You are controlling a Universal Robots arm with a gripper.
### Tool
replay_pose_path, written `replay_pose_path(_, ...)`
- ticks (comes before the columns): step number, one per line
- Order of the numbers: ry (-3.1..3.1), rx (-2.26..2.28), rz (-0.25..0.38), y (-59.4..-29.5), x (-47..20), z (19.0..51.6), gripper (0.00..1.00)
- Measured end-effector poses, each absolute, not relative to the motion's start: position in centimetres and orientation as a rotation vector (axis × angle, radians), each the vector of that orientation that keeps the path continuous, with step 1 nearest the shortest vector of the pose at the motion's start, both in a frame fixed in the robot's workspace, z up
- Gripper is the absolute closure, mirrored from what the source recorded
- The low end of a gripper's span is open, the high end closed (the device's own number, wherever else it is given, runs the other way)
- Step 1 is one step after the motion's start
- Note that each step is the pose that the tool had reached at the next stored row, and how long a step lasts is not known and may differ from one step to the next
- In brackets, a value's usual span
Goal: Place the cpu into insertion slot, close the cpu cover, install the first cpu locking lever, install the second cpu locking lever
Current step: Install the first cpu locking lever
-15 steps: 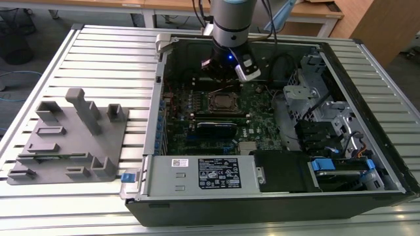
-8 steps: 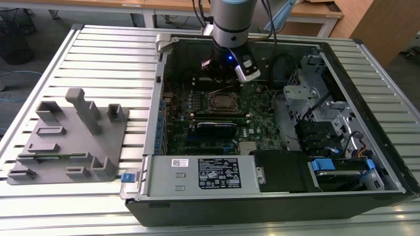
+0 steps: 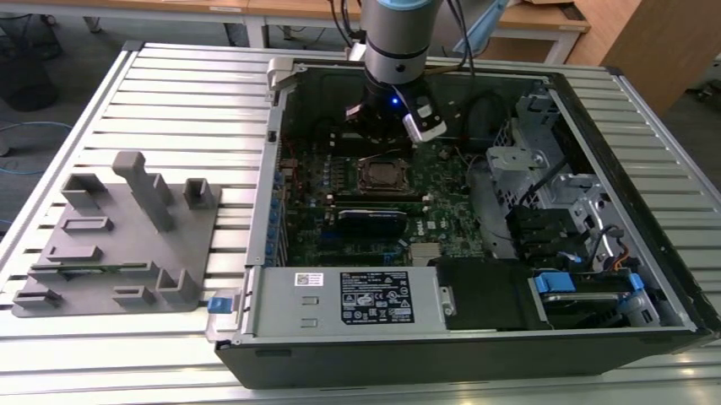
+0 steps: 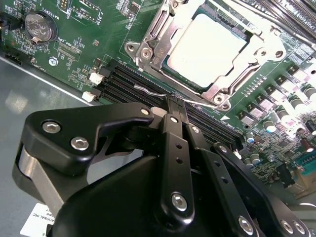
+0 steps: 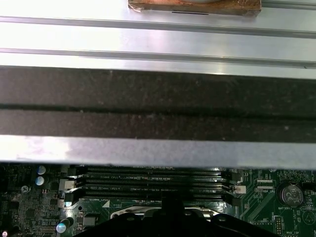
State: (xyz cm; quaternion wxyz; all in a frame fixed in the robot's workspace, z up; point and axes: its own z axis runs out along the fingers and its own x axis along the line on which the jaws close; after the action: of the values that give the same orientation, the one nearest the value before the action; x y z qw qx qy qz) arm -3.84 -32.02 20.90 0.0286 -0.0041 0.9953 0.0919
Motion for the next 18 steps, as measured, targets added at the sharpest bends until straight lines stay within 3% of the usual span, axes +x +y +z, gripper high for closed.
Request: replay_pose_path(18, 3.071, -0.013, 0.284, -32.01, -3.75, 20.57, 0.89)
